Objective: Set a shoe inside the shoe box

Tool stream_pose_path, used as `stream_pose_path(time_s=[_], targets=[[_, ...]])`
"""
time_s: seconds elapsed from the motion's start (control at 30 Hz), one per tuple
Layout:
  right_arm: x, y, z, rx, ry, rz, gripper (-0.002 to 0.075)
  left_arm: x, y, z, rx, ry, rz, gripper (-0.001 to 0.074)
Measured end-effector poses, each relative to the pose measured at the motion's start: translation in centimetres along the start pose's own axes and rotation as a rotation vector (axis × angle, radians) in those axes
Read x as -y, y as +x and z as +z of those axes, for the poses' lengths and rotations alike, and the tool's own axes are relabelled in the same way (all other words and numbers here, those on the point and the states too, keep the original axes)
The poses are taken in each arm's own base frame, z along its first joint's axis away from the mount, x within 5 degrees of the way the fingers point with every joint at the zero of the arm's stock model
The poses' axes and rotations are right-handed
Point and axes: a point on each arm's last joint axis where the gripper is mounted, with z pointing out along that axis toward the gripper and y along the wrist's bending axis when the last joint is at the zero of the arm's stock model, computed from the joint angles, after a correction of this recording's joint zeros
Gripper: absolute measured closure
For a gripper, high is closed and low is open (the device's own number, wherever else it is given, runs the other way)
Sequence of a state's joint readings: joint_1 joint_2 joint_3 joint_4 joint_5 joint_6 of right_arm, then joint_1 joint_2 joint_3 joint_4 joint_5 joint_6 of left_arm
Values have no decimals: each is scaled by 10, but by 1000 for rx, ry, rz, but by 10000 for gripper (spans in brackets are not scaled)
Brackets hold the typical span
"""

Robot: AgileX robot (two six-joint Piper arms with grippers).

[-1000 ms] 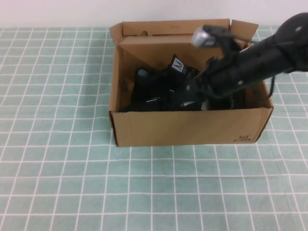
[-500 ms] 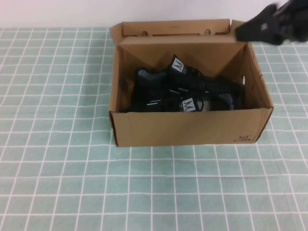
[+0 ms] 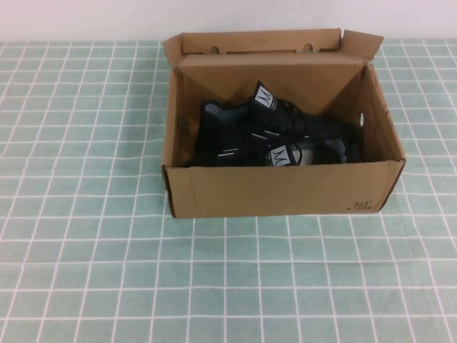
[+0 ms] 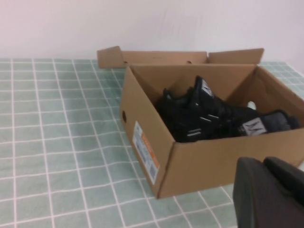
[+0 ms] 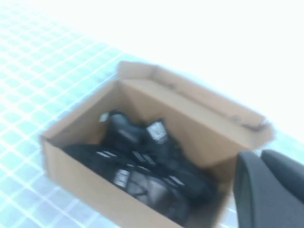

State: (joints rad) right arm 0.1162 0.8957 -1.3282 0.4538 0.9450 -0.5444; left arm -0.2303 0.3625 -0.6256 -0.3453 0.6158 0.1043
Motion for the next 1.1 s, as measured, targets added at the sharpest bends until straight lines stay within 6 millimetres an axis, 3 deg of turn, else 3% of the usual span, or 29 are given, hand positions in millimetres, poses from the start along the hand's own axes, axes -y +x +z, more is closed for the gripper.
stream_pose_path(time_s=[0.07, 0.17, 0.4, 0.53, 1.1], targets=[[-7, 18, -15, 29, 51, -14, 732, -3, 5, 5, 11, -9, -2, 738], [-16, 60, -26, 51, 112, -7, 732, -6, 12, 12, -3, -20, -4, 738], [-27, 163, -11, 36, 177, 80, 734, -11, 25, 21, -60, -32, -14, 738], [-28, 200, -1, 45, 214, 125, 734, -11, 26, 22, -64, -32, -15, 738], [-28, 250, 19, -35, 236, 177, 734, -11, 26, 22, -66, -32, -15, 738]])
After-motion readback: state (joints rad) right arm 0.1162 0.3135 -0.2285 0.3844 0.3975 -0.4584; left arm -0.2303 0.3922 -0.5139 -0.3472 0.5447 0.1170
